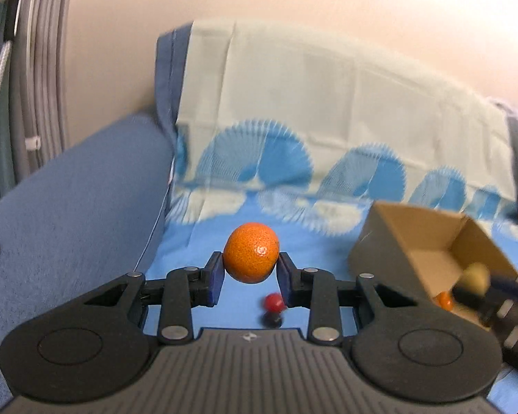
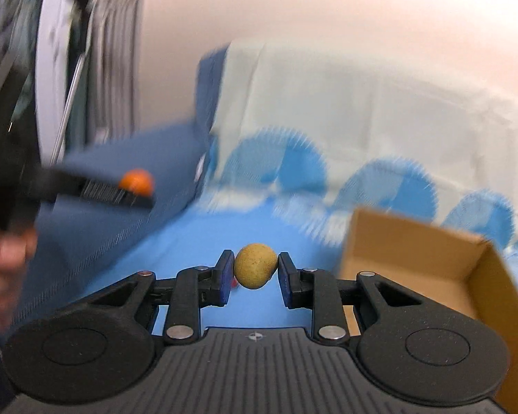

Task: Organize fruits
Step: 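Lift and carry the orange in the left gripper over the box while the right carries its fruit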

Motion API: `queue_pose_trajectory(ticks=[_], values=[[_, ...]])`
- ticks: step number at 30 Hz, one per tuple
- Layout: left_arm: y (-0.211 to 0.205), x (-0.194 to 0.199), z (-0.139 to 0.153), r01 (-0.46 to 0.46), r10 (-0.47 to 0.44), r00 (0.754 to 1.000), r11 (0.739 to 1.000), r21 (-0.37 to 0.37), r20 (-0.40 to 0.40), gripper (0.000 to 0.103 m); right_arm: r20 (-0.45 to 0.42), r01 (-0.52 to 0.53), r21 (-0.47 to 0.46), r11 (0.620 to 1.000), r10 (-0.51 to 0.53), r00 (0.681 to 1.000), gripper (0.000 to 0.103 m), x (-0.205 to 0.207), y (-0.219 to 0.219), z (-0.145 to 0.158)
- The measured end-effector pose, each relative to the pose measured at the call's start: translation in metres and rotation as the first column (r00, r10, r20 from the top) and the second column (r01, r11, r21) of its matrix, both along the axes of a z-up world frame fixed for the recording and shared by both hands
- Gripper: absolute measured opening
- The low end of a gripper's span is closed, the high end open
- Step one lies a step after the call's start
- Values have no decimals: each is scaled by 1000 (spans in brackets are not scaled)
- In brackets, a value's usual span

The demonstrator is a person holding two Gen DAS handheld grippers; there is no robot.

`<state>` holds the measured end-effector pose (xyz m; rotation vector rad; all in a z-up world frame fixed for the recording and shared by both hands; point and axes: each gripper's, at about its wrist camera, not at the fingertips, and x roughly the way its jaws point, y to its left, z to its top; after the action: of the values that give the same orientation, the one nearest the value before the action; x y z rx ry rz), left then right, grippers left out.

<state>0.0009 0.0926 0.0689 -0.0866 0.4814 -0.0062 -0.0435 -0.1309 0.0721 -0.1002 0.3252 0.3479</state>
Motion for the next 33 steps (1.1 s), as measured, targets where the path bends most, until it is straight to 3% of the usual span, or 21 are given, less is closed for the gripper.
queue_pose_trajectory(ticks=[5, 10, 15, 19, 22, 28, 33], values=[[-30, -7, 1, 58, -59, 997, 997, 45, 40, 36, 73, 81, -37, 996, -78, 994, 28, 2, -57, 12], [-57, -9, -4, 115, -120, 991, 991, 74, 60, 37, 53, 201, 48, 978, -203, 978, 28, 15, -111, 13], [-77, -1, -13, 169, -172, 982, 984, 56, 72, 37, 55, 276, 64, 959, -279, 959, 28, 23, -149, 7], [-94, 7, -18, 224, -227, 970, 973, 45, 89, 36, -10, 347, 120, 930, -348, 937, 29, 27, -177, 0], [-109, 11, -20, 261, -266, 958, 964, 57, 111, 37, -41, 374, 163, 913, -373, 927, 29, 27, -187, -4], [-138, 17, -31, 319, -322, 941, 947, 44, 107, 37, -72, 395, 135, 909, -388, 919, 28, 36, -192, -15], [-161, 11, -36, 377, -387, 911, 921, 96, 143, 37, -100, 429, 121, 895, -419, 903, 28, 45, -195, -21]])
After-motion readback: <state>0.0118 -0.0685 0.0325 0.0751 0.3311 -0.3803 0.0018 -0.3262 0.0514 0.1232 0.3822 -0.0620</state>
